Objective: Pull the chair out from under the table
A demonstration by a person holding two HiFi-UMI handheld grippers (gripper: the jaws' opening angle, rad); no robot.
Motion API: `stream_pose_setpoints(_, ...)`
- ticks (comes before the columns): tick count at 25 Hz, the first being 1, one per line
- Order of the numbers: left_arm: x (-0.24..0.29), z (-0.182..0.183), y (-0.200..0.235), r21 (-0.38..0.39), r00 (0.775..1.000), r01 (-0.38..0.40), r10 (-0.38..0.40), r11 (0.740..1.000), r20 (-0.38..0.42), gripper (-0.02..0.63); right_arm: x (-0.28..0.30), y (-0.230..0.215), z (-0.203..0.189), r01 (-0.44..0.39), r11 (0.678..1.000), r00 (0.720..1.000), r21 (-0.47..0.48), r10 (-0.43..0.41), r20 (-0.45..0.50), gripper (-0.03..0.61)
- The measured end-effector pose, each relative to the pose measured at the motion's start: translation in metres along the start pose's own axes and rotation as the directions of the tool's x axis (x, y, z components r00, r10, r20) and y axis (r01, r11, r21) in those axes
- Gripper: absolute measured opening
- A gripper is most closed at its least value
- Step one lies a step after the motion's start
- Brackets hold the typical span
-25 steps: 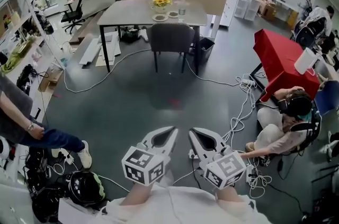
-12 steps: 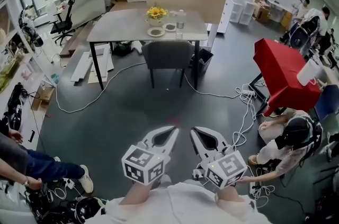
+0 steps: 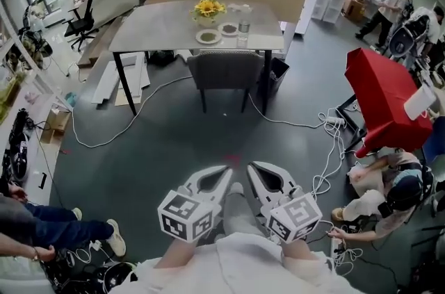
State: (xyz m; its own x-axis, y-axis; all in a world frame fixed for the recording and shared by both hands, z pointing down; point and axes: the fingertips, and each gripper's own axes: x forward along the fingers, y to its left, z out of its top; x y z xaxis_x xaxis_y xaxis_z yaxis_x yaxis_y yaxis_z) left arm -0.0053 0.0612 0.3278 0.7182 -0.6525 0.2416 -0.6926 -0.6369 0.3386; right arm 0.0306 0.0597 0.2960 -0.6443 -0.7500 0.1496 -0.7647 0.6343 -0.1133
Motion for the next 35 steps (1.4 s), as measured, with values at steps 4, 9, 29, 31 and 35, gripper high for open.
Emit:
stream_pose_setpoints(4, 0.040, 0.020, 0.050, -0.013, 0.999, -0.034, 0.034, 0.999, 0.007, 0.015, 0.053, -0.039, 0.008, -0.033, 0.999, 0.999, -0.007, 0.033, 0.013, 0.003)
stream_pose_setpoints(9, 0.100, 0.066, 0.099, 0.000, 0.998, -0.057, 0.057, 0.998, 0.019, 0.015, 0.116, -0.101, 0.040, -0.062, 0.998, 0.998, -0.026, 0.063, 0.021, 0.003)
stream_pose_setpoints(29, 0.240, 0.131, 0.198, 0.009, 0.997, -0.074, 0.073, 0.997, 0.037, 0.015, 0.237, -0.235, 0.044, -0.113, 0.994, 0.993, 0.002, 0.113, -0.035, 0.003)
stream_pose_setpoints(31, 0.249, 0.128, 0.210, -0.004, 0.997, -0.069, 0.070, 0.998, 0.020, 0.015, 0.247, -0.243, 0.041, -0.104, 0.994, 0.994, 0.011, 0.105, -0.041, 0.003)
stream_pose_setpoints(35, 0.270, 0.134, 0.232, 0.000, 0.999, -0.021, 0.021, 1.000, -0.027, 0.015, 0.278, -0.262, 0.045, -0.084, 0.996, 0.995, 0.034, 0.085, -0.042, 0.003)
